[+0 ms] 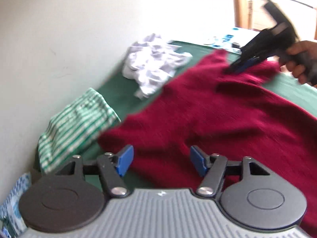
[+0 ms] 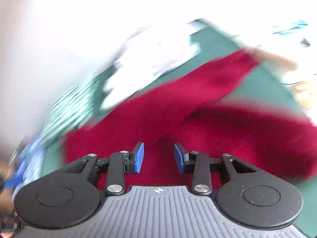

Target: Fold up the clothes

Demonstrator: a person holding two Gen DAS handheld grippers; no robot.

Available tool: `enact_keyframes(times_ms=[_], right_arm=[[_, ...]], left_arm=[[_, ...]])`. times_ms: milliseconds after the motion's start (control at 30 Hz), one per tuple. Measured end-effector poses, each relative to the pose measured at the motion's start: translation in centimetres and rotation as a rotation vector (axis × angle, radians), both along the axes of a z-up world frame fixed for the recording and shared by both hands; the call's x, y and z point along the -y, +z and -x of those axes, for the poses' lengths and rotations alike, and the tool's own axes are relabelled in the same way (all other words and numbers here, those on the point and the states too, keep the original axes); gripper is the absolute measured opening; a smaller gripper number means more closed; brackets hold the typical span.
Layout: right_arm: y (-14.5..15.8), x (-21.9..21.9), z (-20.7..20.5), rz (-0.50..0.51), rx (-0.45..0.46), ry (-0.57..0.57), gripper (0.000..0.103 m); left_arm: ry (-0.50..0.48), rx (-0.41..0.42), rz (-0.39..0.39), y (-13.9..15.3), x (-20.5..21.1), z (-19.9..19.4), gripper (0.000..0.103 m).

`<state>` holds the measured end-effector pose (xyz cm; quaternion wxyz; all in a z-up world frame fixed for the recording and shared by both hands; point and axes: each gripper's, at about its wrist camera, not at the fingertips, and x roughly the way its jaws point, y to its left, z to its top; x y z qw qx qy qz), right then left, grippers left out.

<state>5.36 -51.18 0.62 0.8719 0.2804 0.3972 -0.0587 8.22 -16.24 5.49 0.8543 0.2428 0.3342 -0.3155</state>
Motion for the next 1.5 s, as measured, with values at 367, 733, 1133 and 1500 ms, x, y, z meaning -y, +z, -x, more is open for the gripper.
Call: enact_keyframes(times_ms=[367,733,1133,1500], right_arm=[[-5.0,12.0,-5.6,-0.105,0.008,-0.252,0.033],[-6.1,10.6,-10.5,0.052,0.121,-0.184,0.007],[-1.4,11.5,-6.2,-0.138,0.294,-0.217,0.008],[5.0,8.4,-4.1,-0.471,0.521,-0.116,0.008]], left_arm=[[0.05,-0.121,-0.089,-6.6,6.1,-6.8,0.071],[0.02,-0.196,-0.053,-6.7,6.0,-8.1,0.069],[0.096,-0.323,0.247,-6.6,7.9,-15.6,0.063],[0.049,-0.272,0.182,-9.2,10.6,-15.6,0.042]])
